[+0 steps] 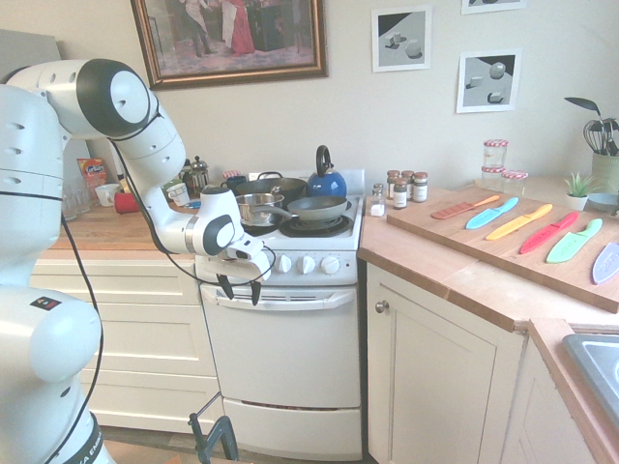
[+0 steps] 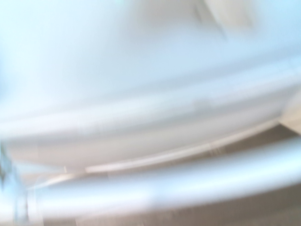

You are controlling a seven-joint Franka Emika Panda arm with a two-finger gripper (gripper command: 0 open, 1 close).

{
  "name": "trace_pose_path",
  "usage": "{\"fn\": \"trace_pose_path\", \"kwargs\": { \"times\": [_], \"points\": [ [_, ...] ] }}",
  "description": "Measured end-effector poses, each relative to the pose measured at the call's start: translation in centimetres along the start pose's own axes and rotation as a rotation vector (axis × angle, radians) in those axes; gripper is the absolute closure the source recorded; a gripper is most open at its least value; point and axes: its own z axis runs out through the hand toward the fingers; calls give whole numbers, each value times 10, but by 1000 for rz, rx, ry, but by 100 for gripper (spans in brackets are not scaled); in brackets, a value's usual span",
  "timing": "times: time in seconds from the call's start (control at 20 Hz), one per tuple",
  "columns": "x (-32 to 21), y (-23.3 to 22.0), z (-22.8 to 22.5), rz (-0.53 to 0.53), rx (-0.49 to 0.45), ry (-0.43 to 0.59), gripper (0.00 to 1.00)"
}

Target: Open the oven

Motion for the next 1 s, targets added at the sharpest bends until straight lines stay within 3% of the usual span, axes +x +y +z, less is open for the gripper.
{"fn": "trace_pose_path", "kwargs": {
  "times": [0.25, 0.55, 0.8, 1.0],
  "points": [
    [11, -26, 17, -64, 19, 11, 0],
    [14, -15, 43, -181, 19, 29, 0],
    [43, 28, 55, -223, 16, 54, 0],
    [35, 100, 76, -263, -64, -9, 0]
  ]
}}
